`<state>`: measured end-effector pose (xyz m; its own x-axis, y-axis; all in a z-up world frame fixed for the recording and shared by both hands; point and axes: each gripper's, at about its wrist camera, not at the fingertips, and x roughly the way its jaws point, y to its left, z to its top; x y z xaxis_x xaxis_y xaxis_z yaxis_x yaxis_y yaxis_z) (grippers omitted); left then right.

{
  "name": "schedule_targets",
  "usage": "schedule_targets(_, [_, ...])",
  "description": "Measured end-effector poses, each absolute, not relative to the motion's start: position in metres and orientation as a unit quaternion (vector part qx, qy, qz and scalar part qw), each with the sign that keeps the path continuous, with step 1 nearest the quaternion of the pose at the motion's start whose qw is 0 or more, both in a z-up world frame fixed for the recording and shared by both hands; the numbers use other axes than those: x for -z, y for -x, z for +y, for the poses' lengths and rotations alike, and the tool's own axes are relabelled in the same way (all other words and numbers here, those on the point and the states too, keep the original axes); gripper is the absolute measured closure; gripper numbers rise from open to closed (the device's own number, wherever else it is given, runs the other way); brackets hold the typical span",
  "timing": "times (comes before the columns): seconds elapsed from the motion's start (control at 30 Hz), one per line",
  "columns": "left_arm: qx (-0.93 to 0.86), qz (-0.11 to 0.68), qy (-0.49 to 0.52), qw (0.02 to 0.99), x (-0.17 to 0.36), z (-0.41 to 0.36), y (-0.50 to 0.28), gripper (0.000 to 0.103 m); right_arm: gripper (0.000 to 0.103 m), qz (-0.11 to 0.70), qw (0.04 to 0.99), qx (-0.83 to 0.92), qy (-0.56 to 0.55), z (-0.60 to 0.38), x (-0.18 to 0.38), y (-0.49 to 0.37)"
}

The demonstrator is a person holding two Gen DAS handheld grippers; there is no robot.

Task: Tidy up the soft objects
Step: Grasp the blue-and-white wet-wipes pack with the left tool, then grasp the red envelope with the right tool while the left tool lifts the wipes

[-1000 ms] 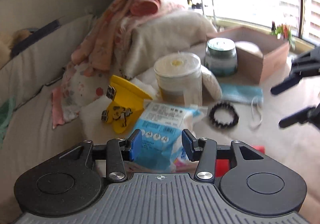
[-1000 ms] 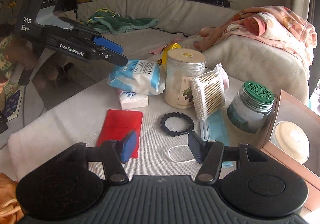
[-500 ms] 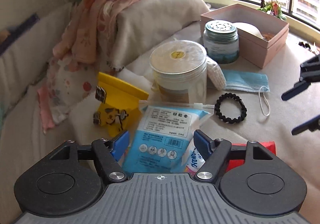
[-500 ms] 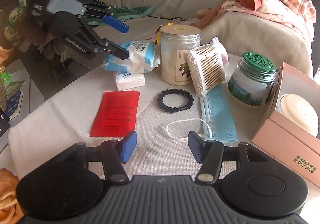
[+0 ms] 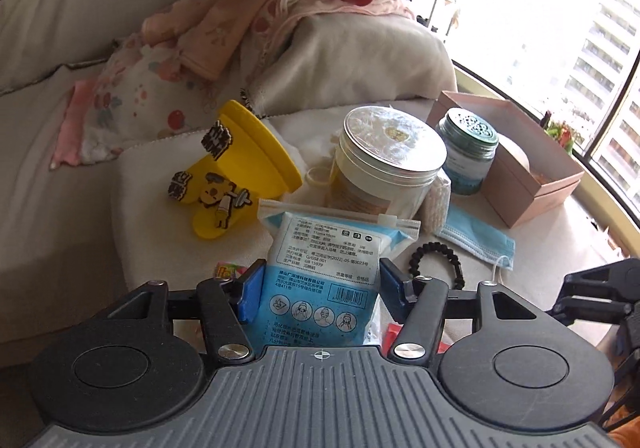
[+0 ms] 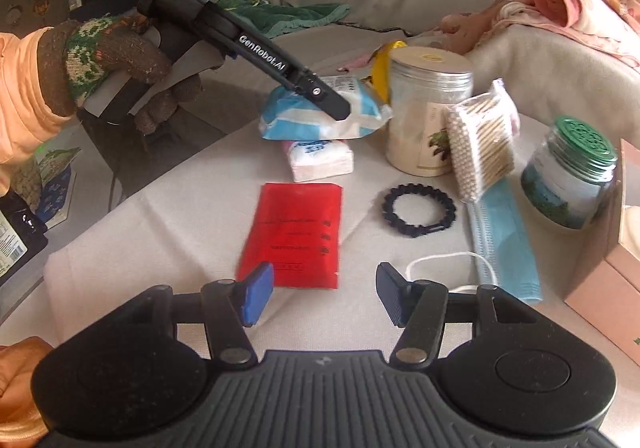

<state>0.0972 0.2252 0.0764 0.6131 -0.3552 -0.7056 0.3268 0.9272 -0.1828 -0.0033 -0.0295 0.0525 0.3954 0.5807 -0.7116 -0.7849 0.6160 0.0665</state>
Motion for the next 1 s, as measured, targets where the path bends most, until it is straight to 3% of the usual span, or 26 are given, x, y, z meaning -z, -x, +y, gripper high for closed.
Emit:
schedule_targets(0.13, [0.173,0.371,0.026,0.912,-0.083,0.228,-0.078,0.04,0.046,0.376,0.818,-0.41,0.146,0.0,-0.047,-0.005])
schedule_targets(0.27, [0.163,0.359,0.024,0.919,-0.09,0.229,-0.063,0.041,0.045,0.412,0.827,-0.374,0.079,0.01,-0.039,-0.032])
schedule_targets(0.4, [0.146,0.355,0.026,0.923,-0.094,0.23,-0.052,0.041,0.032,0.432,0.82,-0.374,0.029,0.015,-0.038,-0.043])
schedule_targets(0.6, [0.148,0.345,0.034,0.926,-0.096,0.231,-0.041,0.041,0.028,0.388,0.828,-0.371,0.165,0.043,-0.032,-0.016])
schedule_targets(0.7, [0.147,0.344,0.038,0.926,-0.096,0.233,-0.039,0.041,0.028,0.389,0.826,-0.373,0.166,0.044,-0.031,-0.015])
schedule_targets(0.77, [0.145,0.346,0.042,0.926,-0.095,0.236,-0.039,0.041,0.034,0.393,0.823,-0.373,0.168,0.043,-0.033,-0.017])
schedule_targets(0.83, [0.142,0.347,0.046,0.926,-0.094,0.238,-0.04,0.041,0.048,0.393,0.822,-0.375,0.173,0.039,-0.035,-0.018])
schedule_targets(1.0, [0.134,0.35,0.056,0.925,-0.092,0.245,-0.039,0.041,0.052,0.387,0.82,-0.387,0.17,0.025,-0.042,-0.013])
